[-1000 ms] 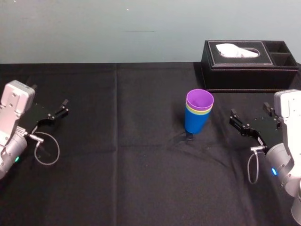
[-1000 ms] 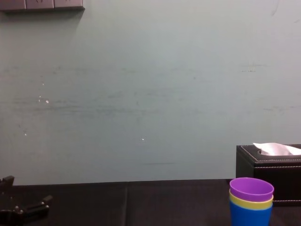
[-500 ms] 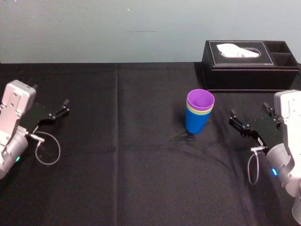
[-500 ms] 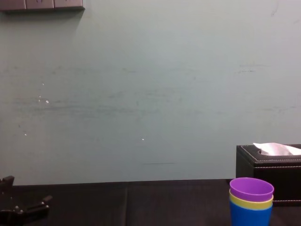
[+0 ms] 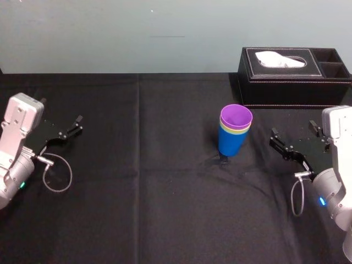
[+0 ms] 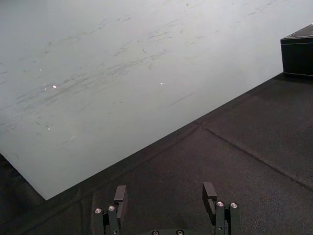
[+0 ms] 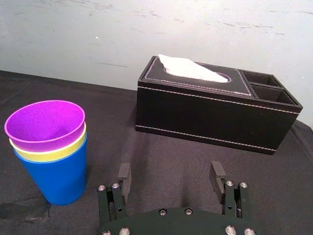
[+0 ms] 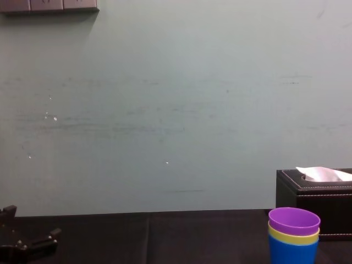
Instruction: Stack the three plastic cups sequentially using one hand.
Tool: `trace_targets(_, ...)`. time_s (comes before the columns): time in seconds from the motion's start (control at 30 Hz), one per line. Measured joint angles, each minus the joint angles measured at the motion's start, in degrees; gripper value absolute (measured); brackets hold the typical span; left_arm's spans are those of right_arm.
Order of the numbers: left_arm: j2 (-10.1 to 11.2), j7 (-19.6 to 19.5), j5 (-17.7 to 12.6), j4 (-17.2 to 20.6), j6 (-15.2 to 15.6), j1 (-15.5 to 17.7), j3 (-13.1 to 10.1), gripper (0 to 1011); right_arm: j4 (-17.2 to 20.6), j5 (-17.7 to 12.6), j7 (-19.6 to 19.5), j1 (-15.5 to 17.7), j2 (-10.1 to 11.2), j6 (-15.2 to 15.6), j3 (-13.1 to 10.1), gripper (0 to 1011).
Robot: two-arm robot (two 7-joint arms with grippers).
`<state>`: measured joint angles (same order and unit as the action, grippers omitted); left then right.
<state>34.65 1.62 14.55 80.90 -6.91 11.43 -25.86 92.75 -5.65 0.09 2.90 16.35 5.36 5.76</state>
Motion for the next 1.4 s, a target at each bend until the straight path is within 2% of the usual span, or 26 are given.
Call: trace_targets(1.4, 0.0, 0.0, 0.0, 0.0, 0.0, 0.0, 0.0, 1011, 0.0, 0.0, -0.1, 0.0, 0.0, 0.0, 0.0, 1003)
